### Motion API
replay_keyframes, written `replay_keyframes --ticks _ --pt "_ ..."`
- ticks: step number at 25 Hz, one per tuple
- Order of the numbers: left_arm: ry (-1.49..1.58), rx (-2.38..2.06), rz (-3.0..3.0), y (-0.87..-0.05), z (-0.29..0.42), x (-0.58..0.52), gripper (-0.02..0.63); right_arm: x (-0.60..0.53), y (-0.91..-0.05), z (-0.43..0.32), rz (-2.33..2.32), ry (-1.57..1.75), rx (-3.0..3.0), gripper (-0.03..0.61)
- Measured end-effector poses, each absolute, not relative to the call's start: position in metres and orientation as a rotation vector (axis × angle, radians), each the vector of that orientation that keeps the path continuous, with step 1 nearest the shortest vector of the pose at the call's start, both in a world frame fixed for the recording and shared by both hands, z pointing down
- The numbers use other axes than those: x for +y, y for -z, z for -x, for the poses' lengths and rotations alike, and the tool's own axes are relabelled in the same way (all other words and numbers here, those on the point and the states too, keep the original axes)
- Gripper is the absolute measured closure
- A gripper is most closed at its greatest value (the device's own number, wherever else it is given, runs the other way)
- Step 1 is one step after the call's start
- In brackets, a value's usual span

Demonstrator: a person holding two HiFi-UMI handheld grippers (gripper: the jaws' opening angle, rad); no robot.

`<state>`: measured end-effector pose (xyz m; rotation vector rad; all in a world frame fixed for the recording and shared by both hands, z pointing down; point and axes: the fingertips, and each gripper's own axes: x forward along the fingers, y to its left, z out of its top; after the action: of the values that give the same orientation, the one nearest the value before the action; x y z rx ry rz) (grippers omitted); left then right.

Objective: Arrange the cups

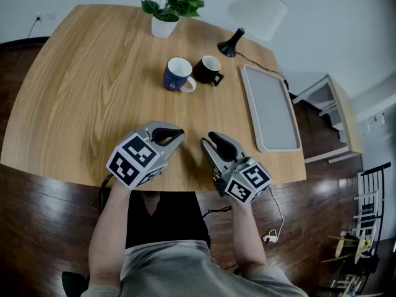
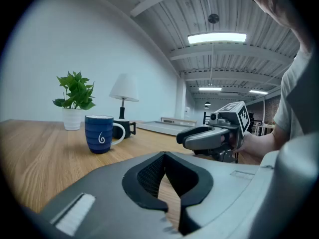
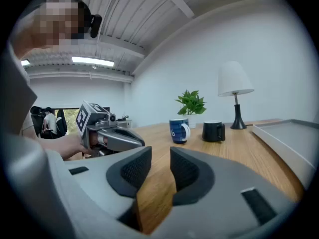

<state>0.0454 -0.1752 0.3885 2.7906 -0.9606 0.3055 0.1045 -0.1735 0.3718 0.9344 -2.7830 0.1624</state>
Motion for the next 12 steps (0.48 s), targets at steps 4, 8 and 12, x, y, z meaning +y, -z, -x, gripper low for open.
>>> replay_keyframes --ticks 4,8,12 --pt "-0.321 -0.947 -2.79 -0.391 -0.043 -0.172 0.604 -0.181 -0.374 -0.114 -0.952 -0.179 -2.776 0.462" --pt "-0.329 -0.948 -2.789 -0.391 -0.042 -0.17 0.604 -0.2 -0.371 -0.127 -0.993 -0.146 -2.731 0.461" --pt "-0.327 -0.962 -2.786 -0.391 -0.044 -0.173 0.575 -0.223 -0.369 -0.134 -1.006 -0.123 -2.685 0.439"
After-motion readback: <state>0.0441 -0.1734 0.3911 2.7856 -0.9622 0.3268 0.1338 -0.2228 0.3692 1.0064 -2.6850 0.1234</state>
